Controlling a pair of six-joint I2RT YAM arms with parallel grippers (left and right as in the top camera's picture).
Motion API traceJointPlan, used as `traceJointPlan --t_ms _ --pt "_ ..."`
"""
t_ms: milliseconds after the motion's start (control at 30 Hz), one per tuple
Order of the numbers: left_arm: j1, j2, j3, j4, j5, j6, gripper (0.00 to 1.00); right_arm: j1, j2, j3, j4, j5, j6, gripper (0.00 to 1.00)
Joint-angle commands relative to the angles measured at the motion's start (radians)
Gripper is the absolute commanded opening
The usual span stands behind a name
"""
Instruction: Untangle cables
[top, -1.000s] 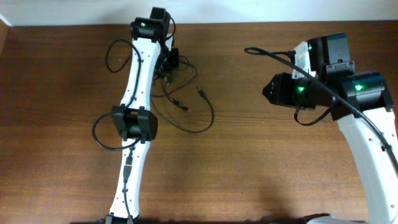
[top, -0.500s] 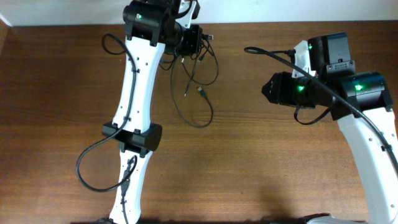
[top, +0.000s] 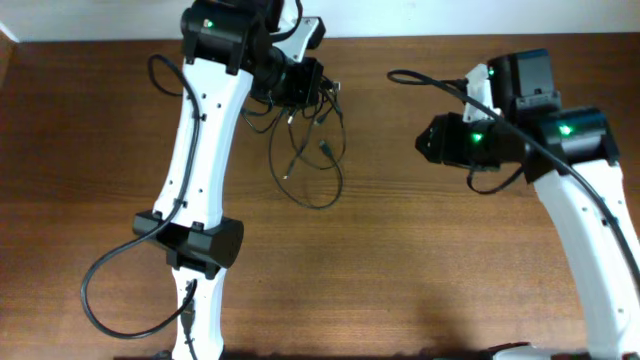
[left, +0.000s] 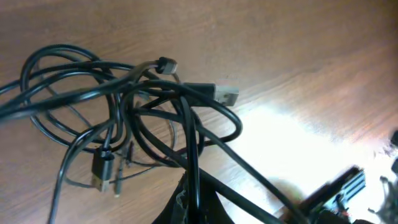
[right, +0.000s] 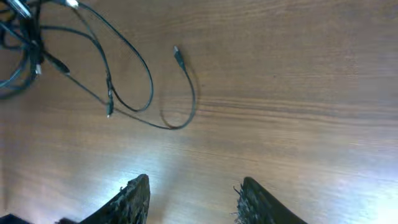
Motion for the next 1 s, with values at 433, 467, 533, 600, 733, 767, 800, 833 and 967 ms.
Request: traceJointPlan --t_ms 433,467,533,600,733,767,800,833,967 --pt "0.043 -0.046 0.001 0.017 0.335 0.058 0.0 0.163 0.153 0.002 0.552 -0.227 0.233 0.47" --pt "0.043 -0.046 0.001 0.022 0.371 0.059 0.0 0.169 0.156 0.002 0.557 -0.226 0.236 0.47" --pt "0.043 -0.046 0.001 0.036 0.452 0.059 0.0 0.188 0.175 0.002 0.582 -0.223 0.253 0.47" --pt "0.042 -0.046 0.001 0.035 0.457 0.059 0.0 0.2 0.194 0.002 0.593 -0.216 0.265 0.47" --pt "0.067 -0.047 0.001 0.072 0.584 0.059 0.0 0.209 0.251 0.002 0.594 -0.216 0.288 0.47" --pt "0.079 -0.047 0.001 0.09 0.625 0.055 0.0 0.215 0.264 0.002 0.595 -0.216 0.296 0.47" --pt "0.084 -0.047 0.001 0.104 0.635 0.043 0.0 0.22 0.269 0.002 0.6 -0.215 0.301 0.47" --pt "0.083 -0.047 0.001 0.112 0.636 0.038 0.0 0.227 0.272 0.002 0.607 -0.215 0.301 0.47" --pt "0.09 -0.047 0.001 0.126 0.636 0.032 0.0 0.238 0.274 0.002 0.614 -0.192 0.304 0.22"
